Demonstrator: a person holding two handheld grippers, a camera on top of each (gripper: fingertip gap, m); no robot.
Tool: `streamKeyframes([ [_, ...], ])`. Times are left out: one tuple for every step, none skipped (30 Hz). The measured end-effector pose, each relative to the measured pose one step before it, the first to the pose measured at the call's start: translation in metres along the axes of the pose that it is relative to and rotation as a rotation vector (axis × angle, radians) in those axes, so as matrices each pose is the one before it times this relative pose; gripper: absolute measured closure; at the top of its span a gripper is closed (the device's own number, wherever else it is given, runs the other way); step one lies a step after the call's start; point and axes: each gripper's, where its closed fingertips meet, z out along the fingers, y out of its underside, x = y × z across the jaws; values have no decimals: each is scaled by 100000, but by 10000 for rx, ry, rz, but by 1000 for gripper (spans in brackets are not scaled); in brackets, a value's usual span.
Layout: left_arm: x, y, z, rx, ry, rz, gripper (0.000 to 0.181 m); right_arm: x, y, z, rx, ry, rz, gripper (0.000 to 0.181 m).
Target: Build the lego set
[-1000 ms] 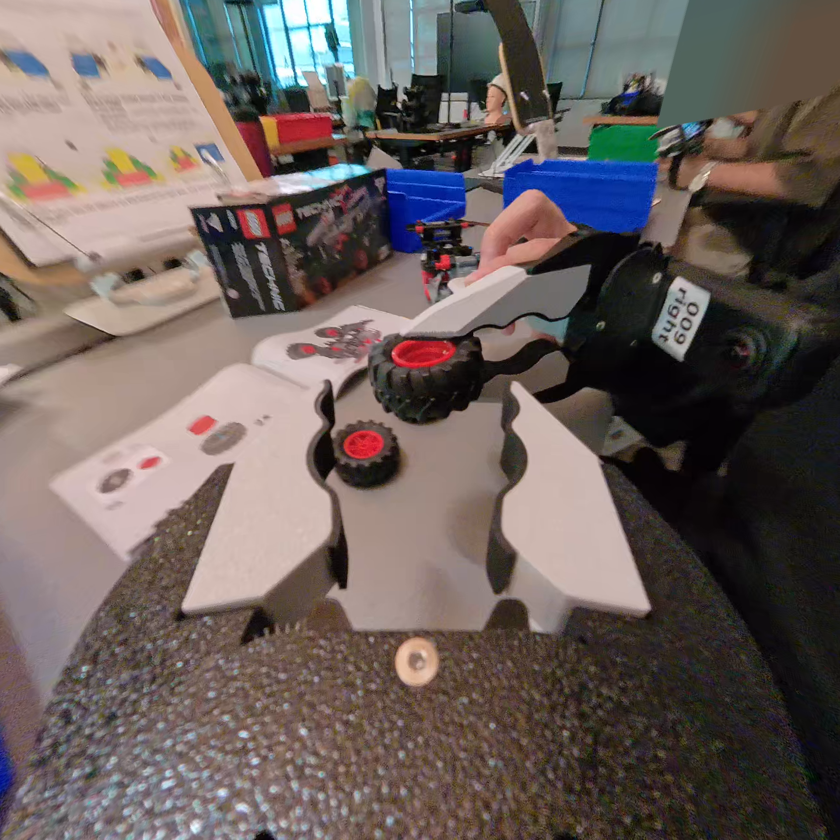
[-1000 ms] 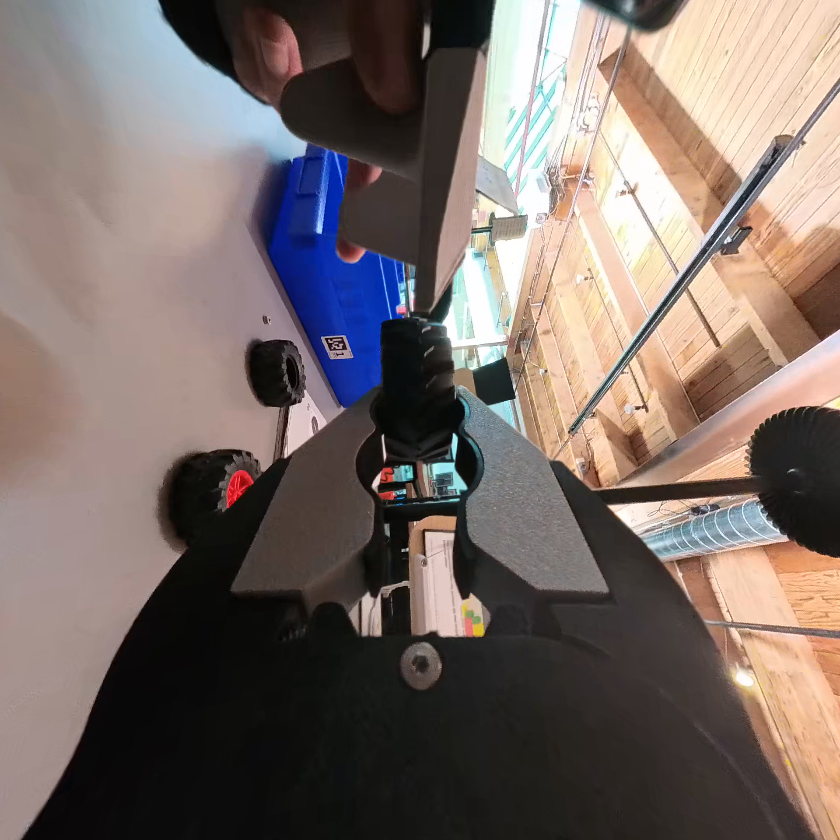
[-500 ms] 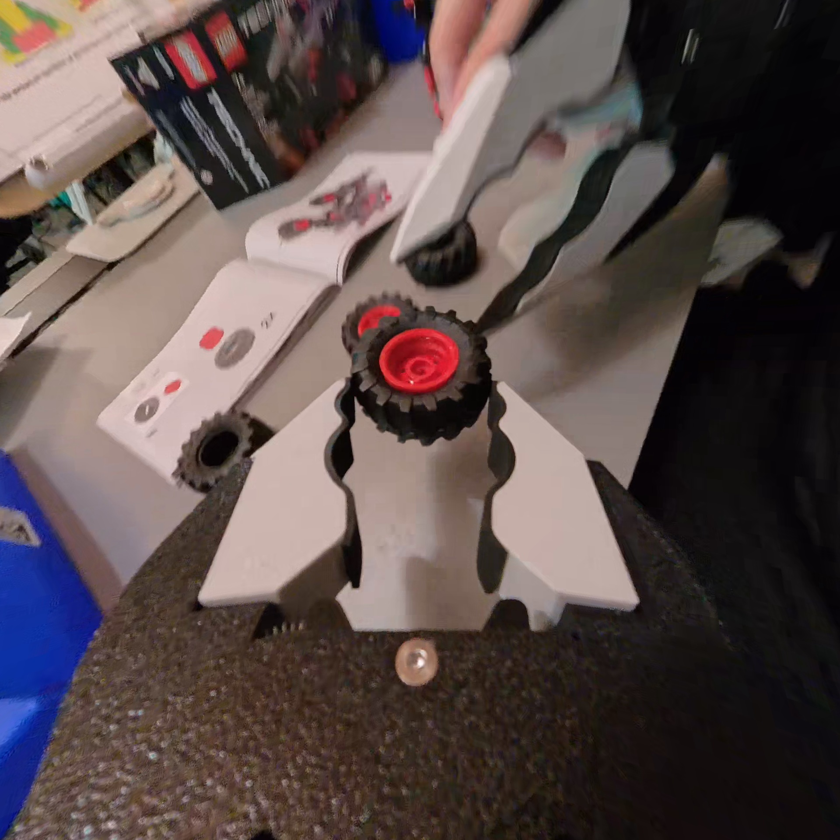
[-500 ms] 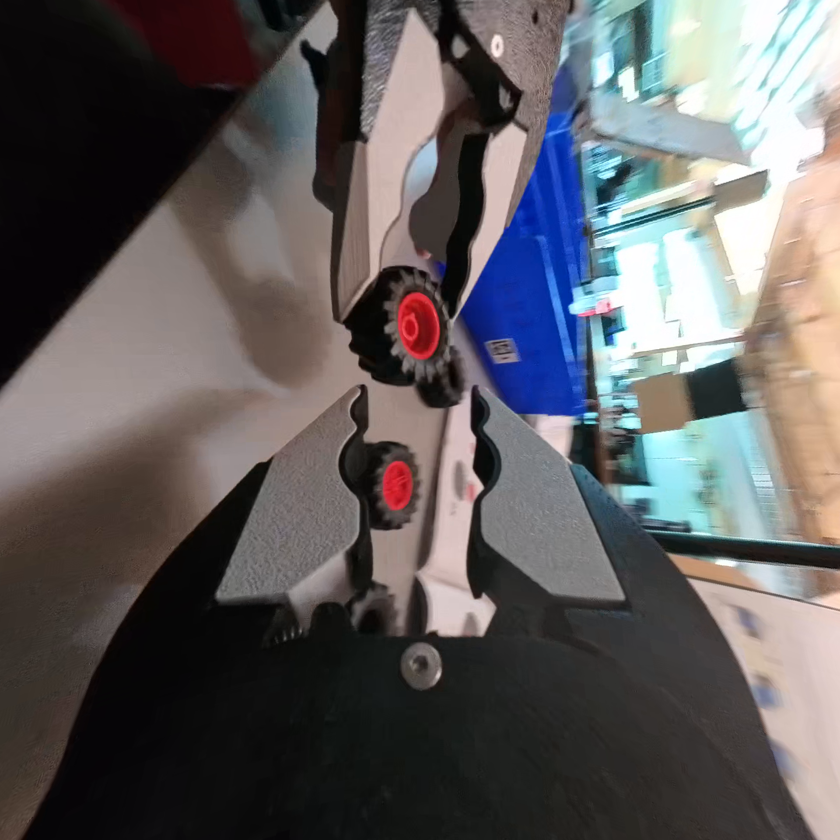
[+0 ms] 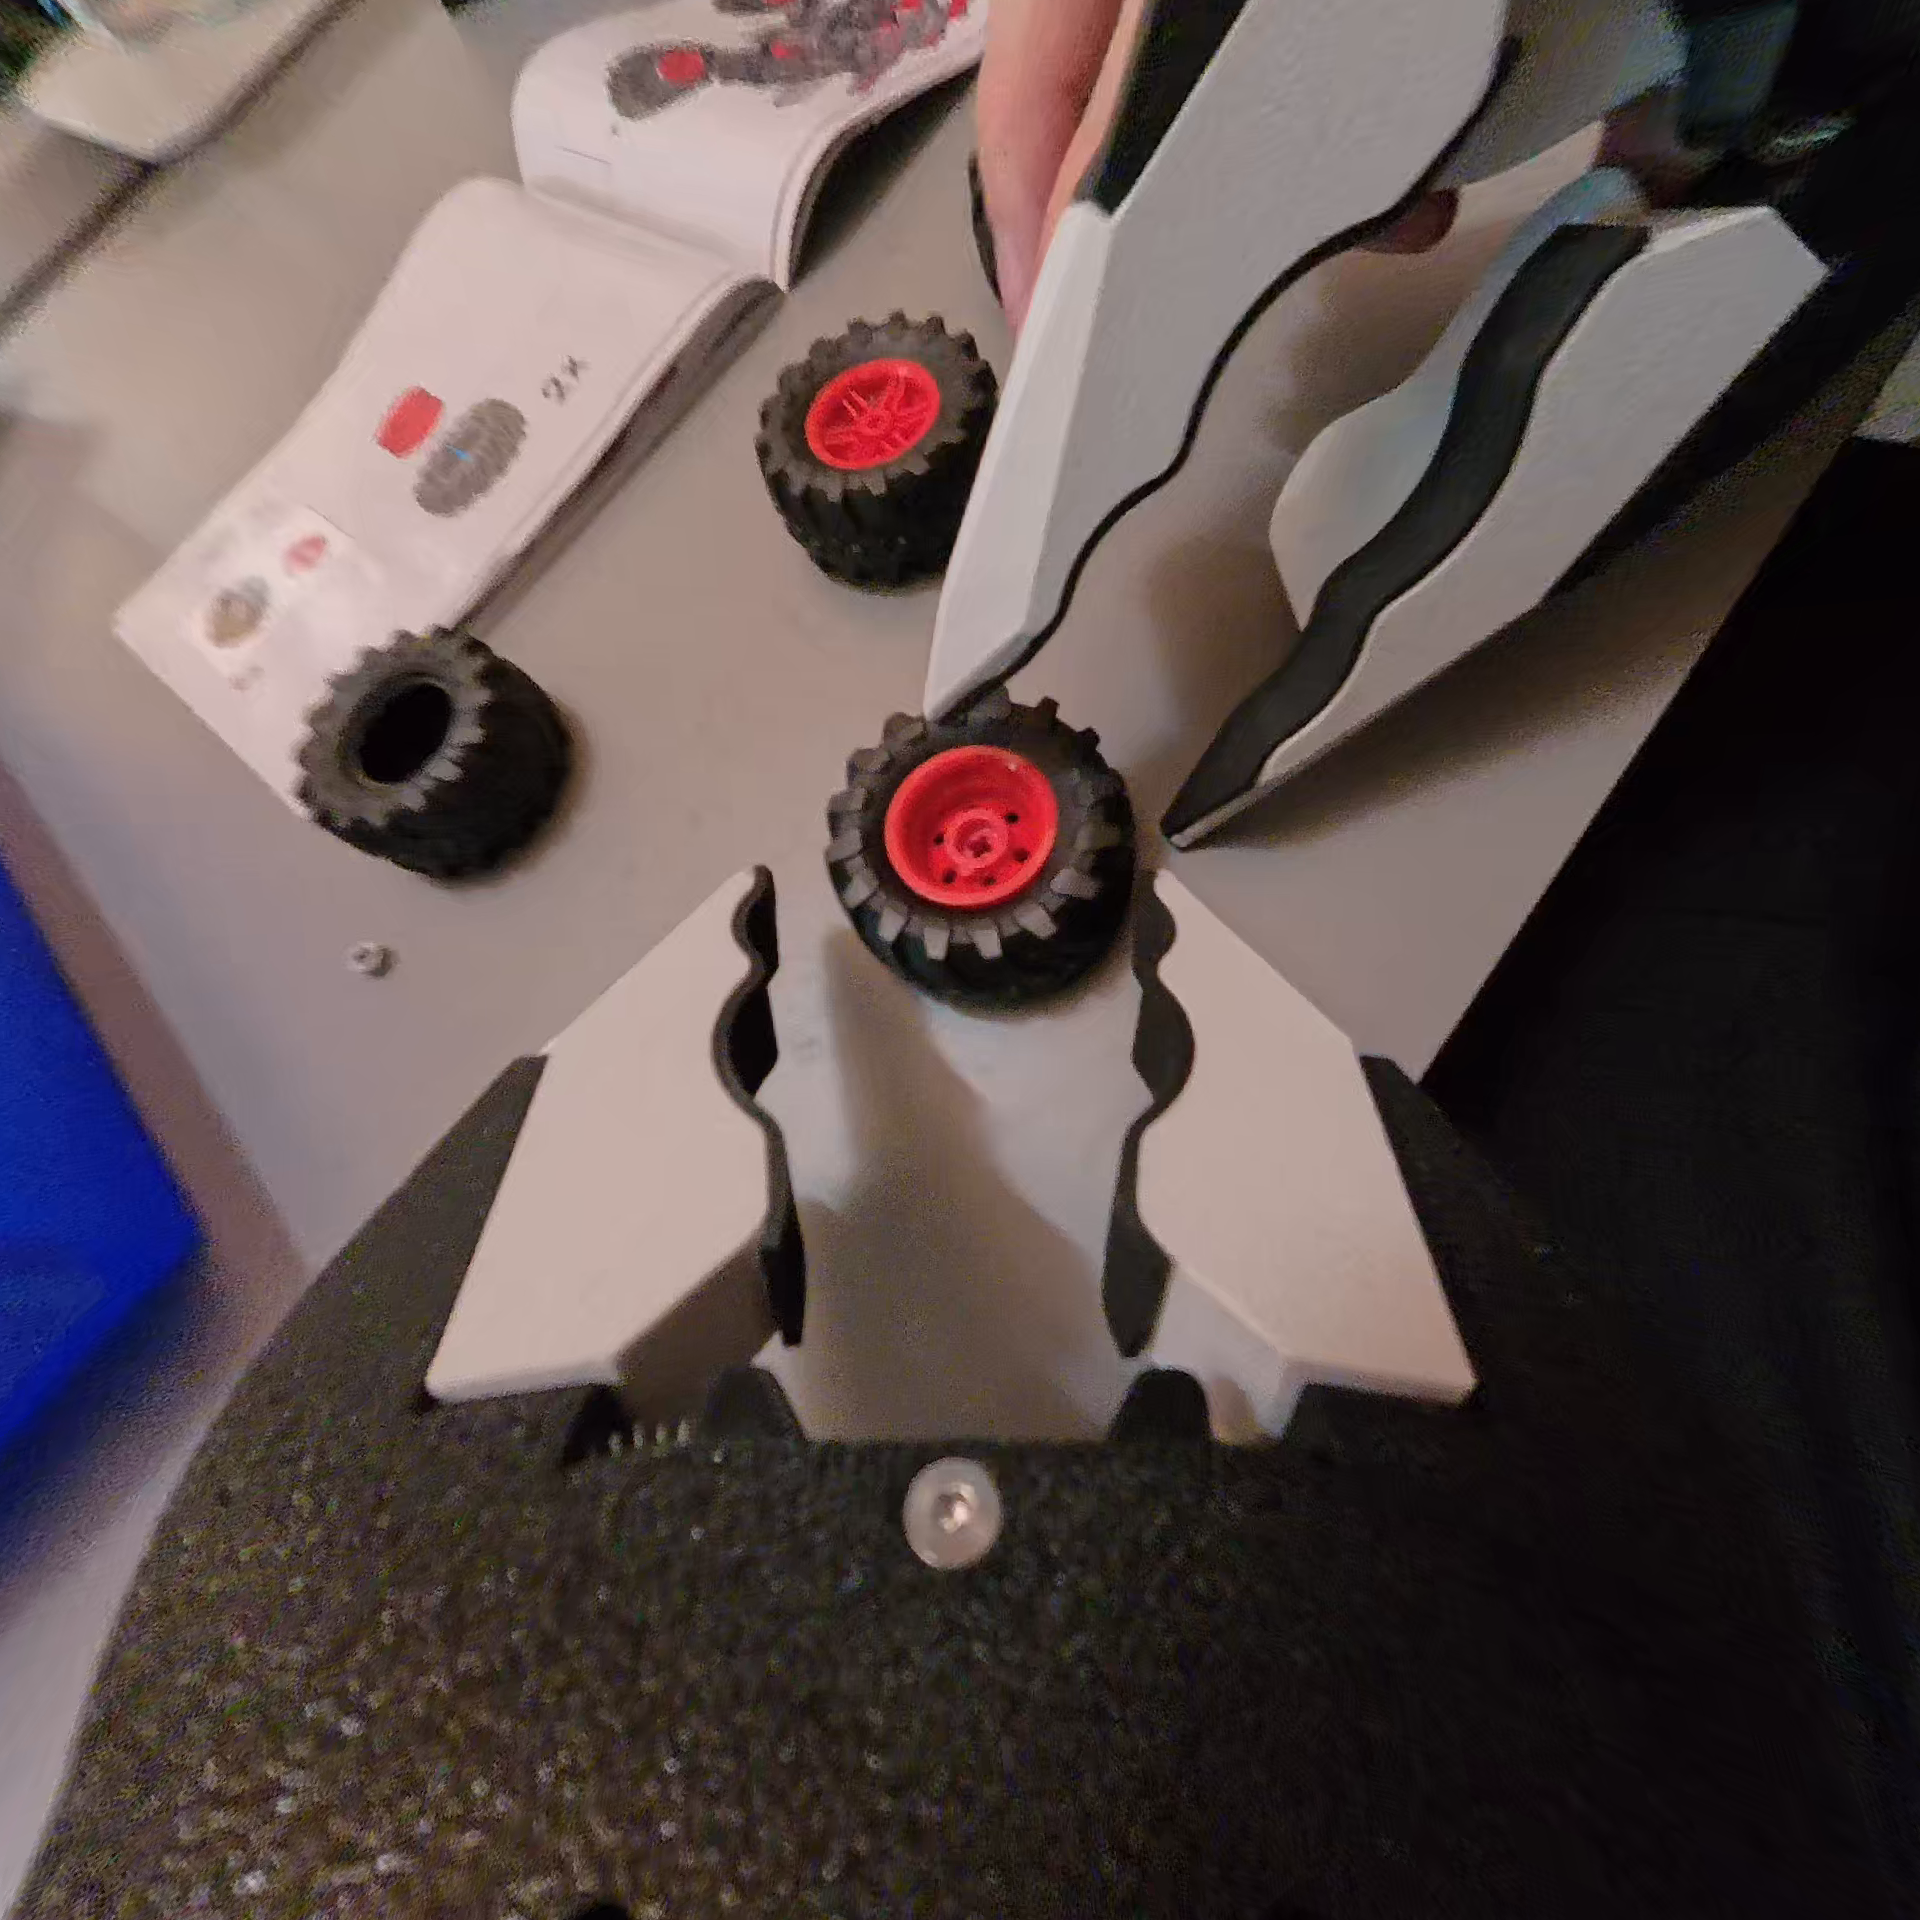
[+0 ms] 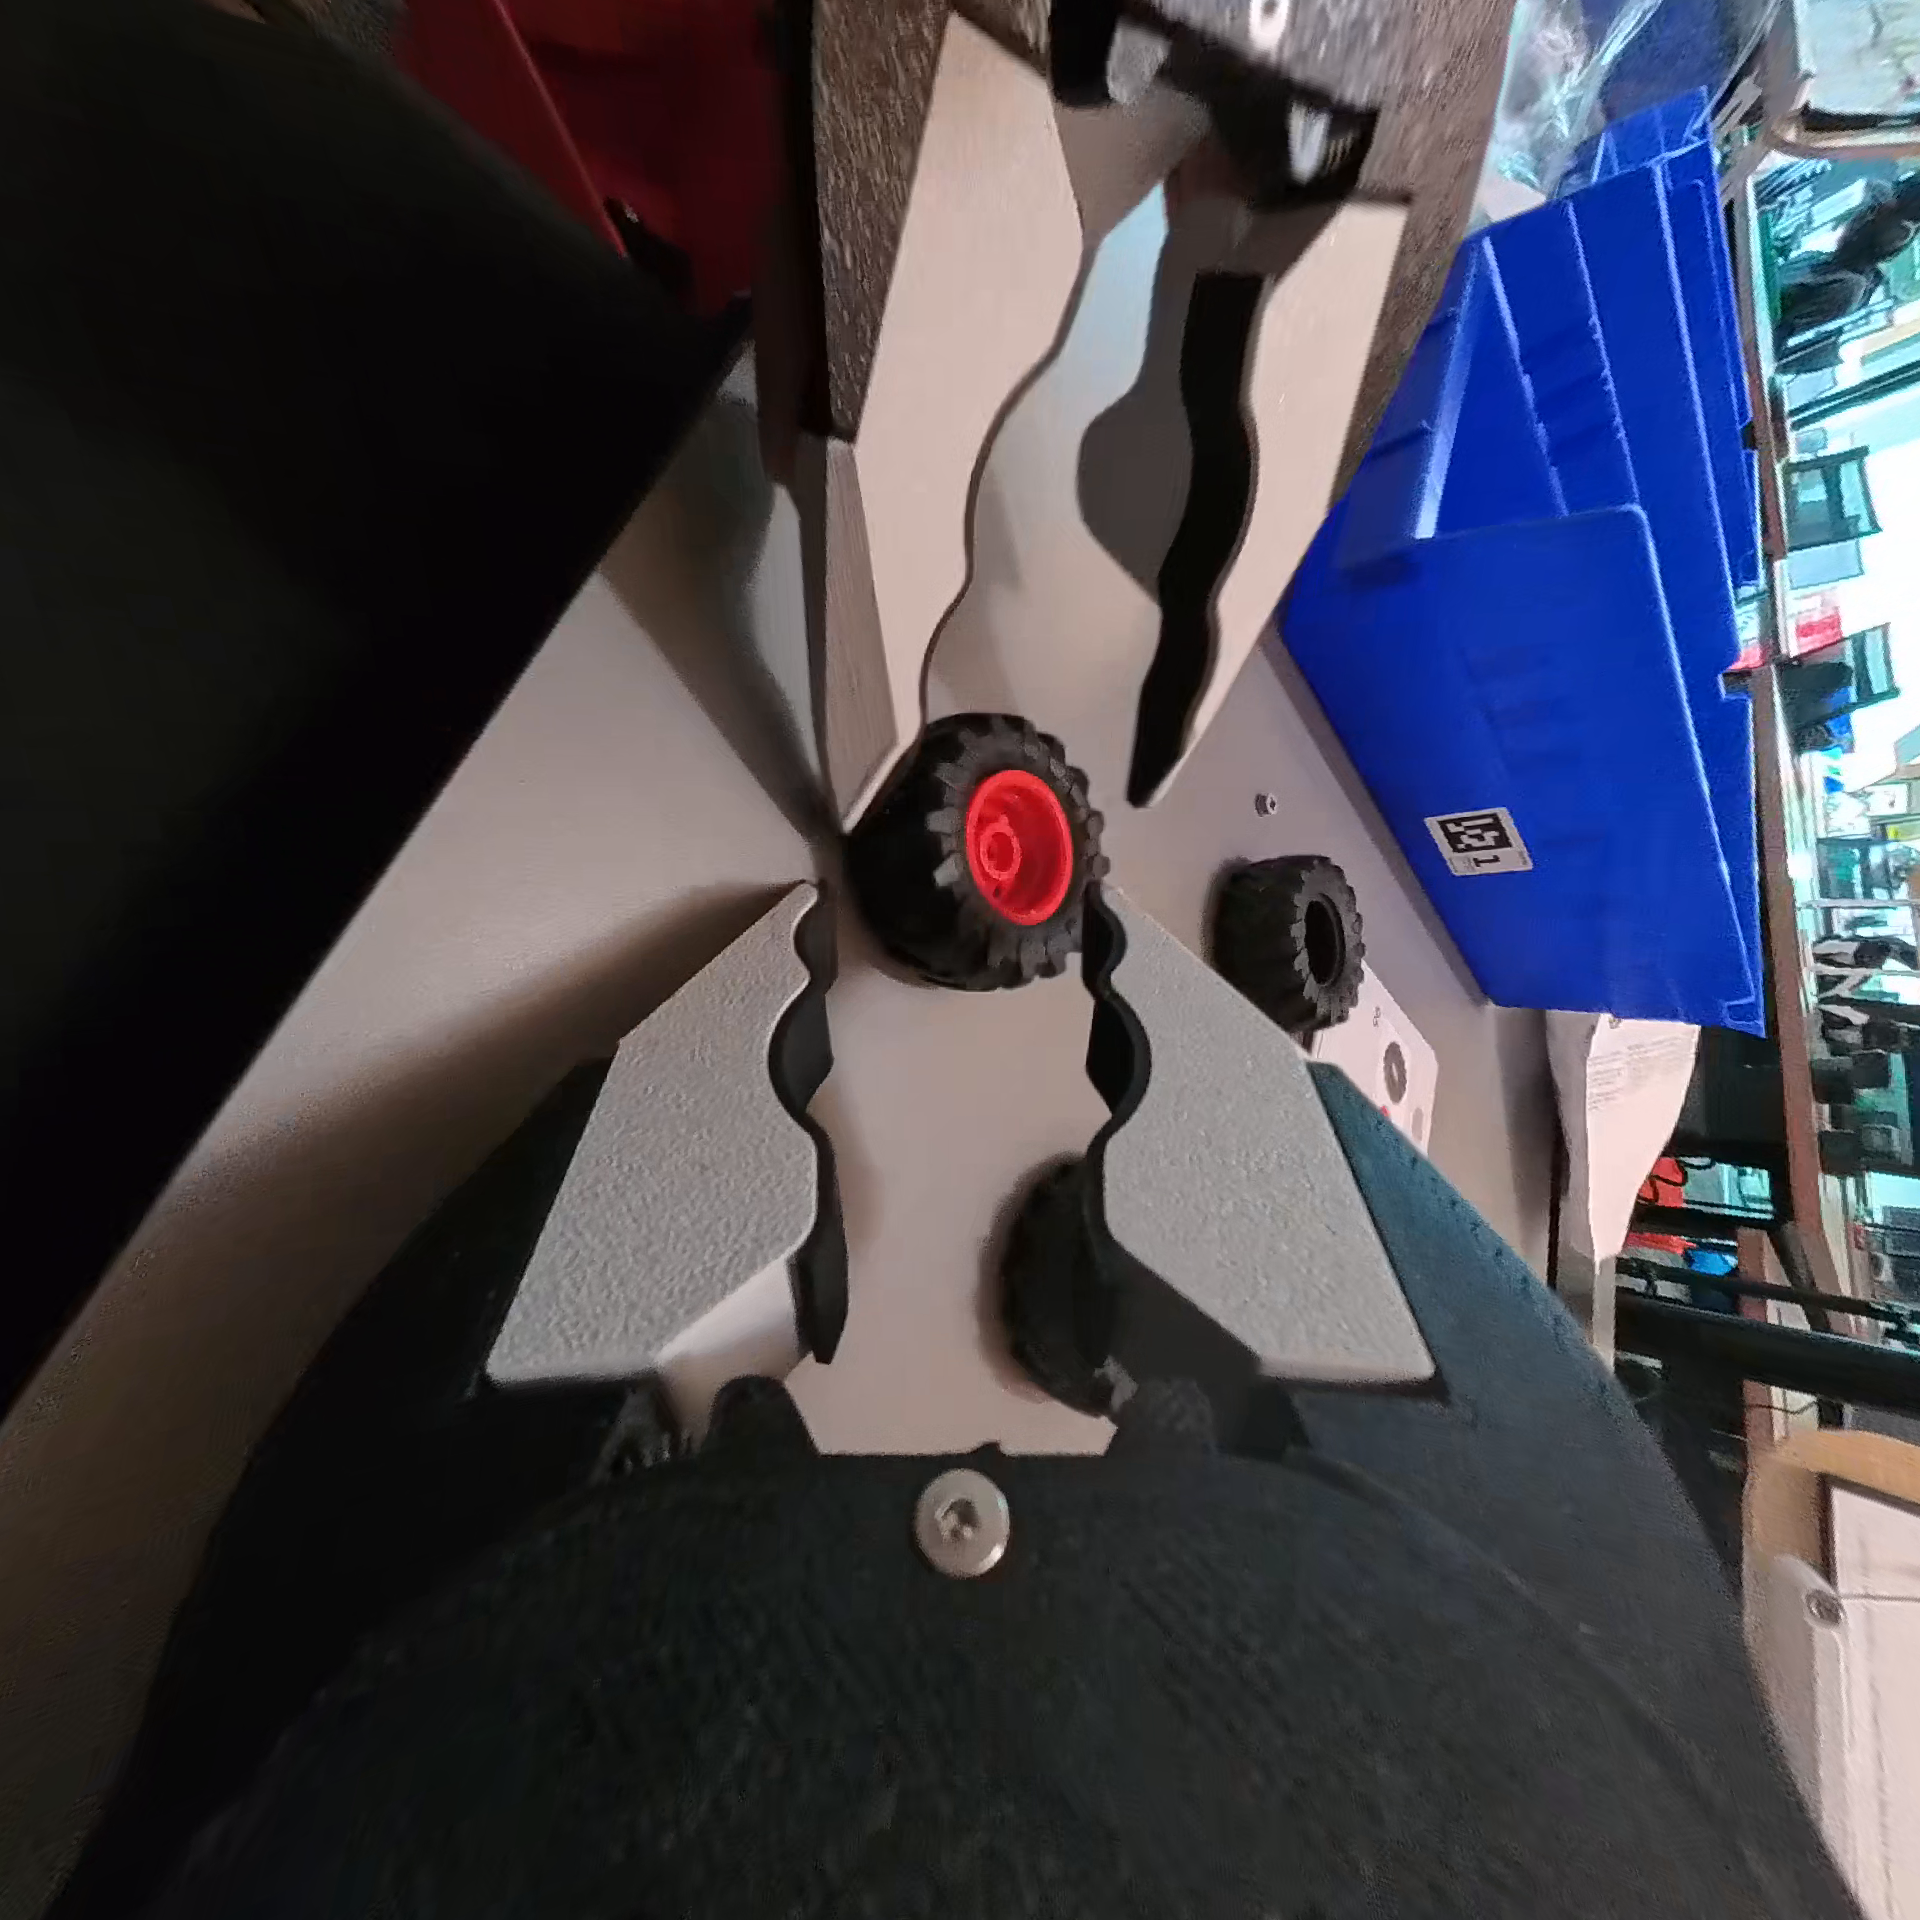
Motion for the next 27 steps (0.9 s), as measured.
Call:
streamKeyframes([
  [-109,-381,-438,331,-109,562,116,68,-16,107,93,-30,33,135],
  [44,-356,-440,304,-19,722,117,118,52,99,85,7,51,136],
  [131,-147,-373,153,58,840,117,87,103,57,43,-19,43,137],
  [134,14,-298,11,57,896,118,-24,113,28,16,-100,25,139],
  [-9,118,-238,-87,-25,920,118,-83,166,35,-41,-145,10,144],
  [-91,156,-152,-153,-83,956,119,-143,240,45,-89,-178,10,151],
  [-244,166,-57,-177,-168,935,121,43,-34,2,88,-30,80,151],
  [-299,169,44,-182,-191,828,123,23,-9,-52,100,-52,171,151],
  [-100,157,185,-176,-45,669,125,60,-49,-101,145,-56,300,152],
  [71,122,285,-160,70,487,125,61,-192,-165,267,-84,425,156],
  [74,24,340,-107,48,380,125,113,-255,-175,315,-82,444,162],
  [54,-144,333,-22,-9,396,129,223,-33,-116,149,2,356,163],
  [118,-204,300,11,-13,440,134,91,65,-90,54,-39,218,163],
  [160,-143,294,-32,-3,425,141,27,37,-61,8,-20,81,163],
  [117,-23,269,-88,-30,378,149,127,101,-44,-70,96,-31,163],
  [-62,44,207,-85,-117,242,156,162,204,-44,-157,147,-111,163],
  [-136,29,119,-53,-76,-13,156,98,95,-58,-125,137,-150,162],
  [-19,14,51,-48,66,-242,157,83,-80,-40,-67,171,-163,158],
  [-15,-15,24,-8,65,-331,156,5,-313,54,40,176,-157,146],
  [-12,-56,25,41,24,-291,156,-336,-333,147,44,-10,-180,138],
  [15,-50,15,21,15,-219,156,-462,-47,283,-134,-70,-256,133],
  [34,-10,7,-26,47,-254,156,38,231,361,-298,238,-340,140],
  [50,17,18,-72,142,-452,157,289,420,283,-382,365,-450,149],
  [76,-48,0,-28,269,-686,156,255,338,181,-285,306,-451,154],
  [106,-93,-35,24,385,-847,157,-10,-8,10,-46,24,-139,154],
  [96,-42,-45,37,454,-858,159,-34,15,-36,-19,-97,206,154],
  [78,-49,-33,87,451,-703,159,-39,26,-32,48,-91,198,154],
])
